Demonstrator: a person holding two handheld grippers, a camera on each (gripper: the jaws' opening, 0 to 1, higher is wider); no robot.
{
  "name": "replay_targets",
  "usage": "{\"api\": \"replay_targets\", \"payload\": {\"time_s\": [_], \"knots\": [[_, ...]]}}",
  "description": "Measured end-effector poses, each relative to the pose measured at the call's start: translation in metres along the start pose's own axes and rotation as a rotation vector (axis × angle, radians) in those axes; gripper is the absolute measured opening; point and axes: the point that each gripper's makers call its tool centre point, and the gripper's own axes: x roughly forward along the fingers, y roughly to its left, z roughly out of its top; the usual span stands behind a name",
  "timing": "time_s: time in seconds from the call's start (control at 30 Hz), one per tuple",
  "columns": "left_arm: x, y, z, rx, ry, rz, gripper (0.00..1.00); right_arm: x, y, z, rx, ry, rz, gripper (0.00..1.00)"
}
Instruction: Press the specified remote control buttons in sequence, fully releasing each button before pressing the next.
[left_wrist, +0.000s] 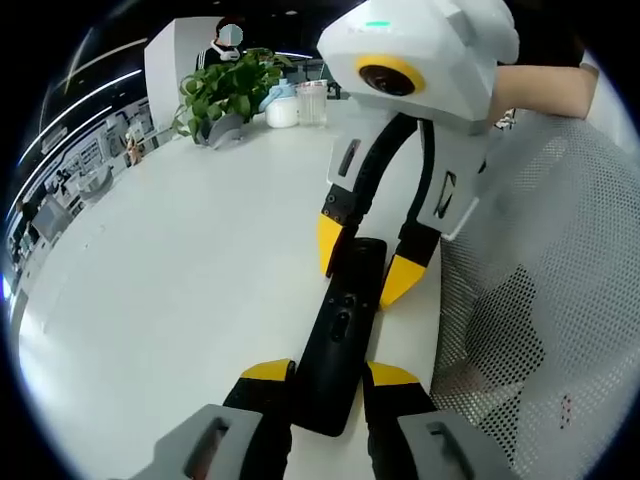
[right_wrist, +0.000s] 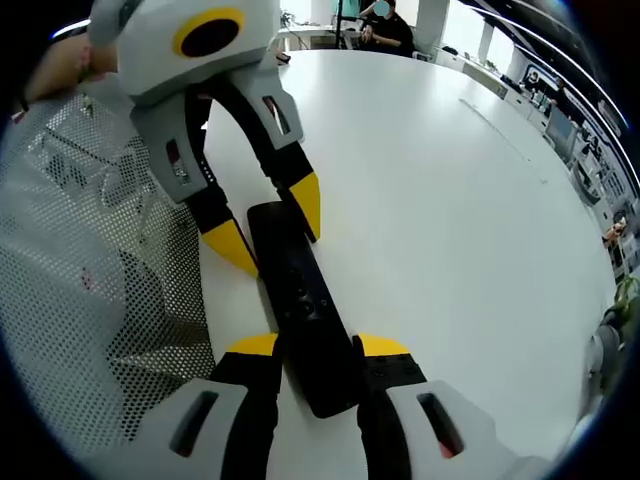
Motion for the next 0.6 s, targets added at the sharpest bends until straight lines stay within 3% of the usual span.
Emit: {"api": "replay_targets", "payload": {"time_s": [0.2, 0.5, 0.6], "knots": [[0.0, 0.0, 0.001, -0.008, -0.01, 0.003, 0.27, 0.0, 0.0, 0.0, 0.008, -0.011, 0.004, 0.28], [-0.005, 0.005, 0.008, -0.192, 0.012, 0.011, 0.34, 0.001, -0.001, 0.002, 0.005, 0.002, 0.006, 0.26], [-0.018, 0.02, 0.026, -0.216, -0.074, 0.063, 0.37, 0.0, -0.002, 0.002, 0.002, -0.003, 0.008, 0.25]]}}
